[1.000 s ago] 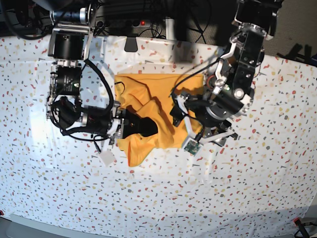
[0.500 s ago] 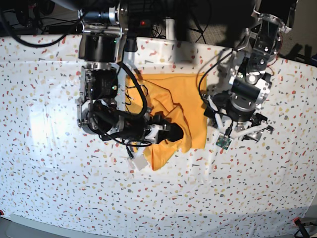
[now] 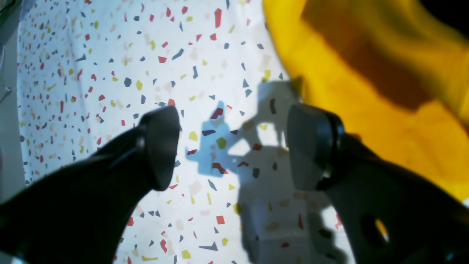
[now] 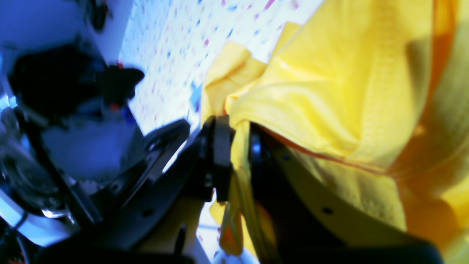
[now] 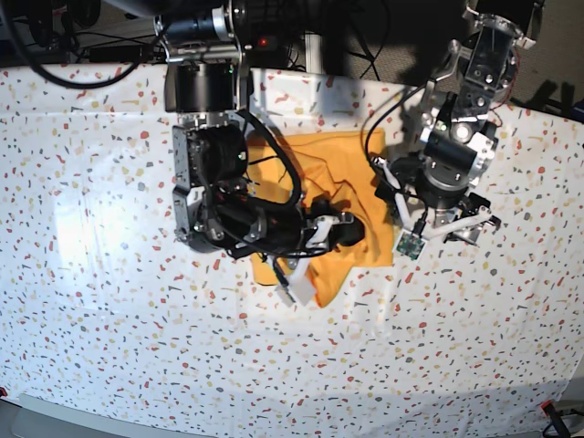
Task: Fold the T-shirt properly
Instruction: 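Grasp the strip's end with the right gripper and fold it onto the middle, then fold the other end over with the left gripper and press it flat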
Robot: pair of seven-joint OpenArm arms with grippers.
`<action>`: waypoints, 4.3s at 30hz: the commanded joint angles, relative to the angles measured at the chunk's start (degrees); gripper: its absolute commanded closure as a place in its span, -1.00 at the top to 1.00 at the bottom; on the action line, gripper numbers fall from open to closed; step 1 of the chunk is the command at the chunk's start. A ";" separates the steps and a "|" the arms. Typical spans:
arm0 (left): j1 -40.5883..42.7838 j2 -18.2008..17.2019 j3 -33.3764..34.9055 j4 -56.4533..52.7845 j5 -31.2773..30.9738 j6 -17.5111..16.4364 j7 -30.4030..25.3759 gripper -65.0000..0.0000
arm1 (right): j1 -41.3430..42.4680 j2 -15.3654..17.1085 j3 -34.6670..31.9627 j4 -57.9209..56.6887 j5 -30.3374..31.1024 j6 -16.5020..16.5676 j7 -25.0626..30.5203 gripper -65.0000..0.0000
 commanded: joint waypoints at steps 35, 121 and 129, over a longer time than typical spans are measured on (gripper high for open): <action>-1.14 -11.72 -0.22 1.09 21.66 10.08 -0.90 0.37 | 6.69 -0.44 -12.63 0.98 29.66 0.49 -14.46 0.11; 9.92 -5.40 -0.22 10.99 -24.72 -14.08 6.16 -1.00 | -5.42 26.99 27.02 15.98 2.03 0.49 1.86 0.00; 10.78 -6.58 -0.22 13.35 -17.38 -11.39 6.47 -1.00 | -5.42 26.97 27.02 15.98 2.03 0.49 1.79 0.00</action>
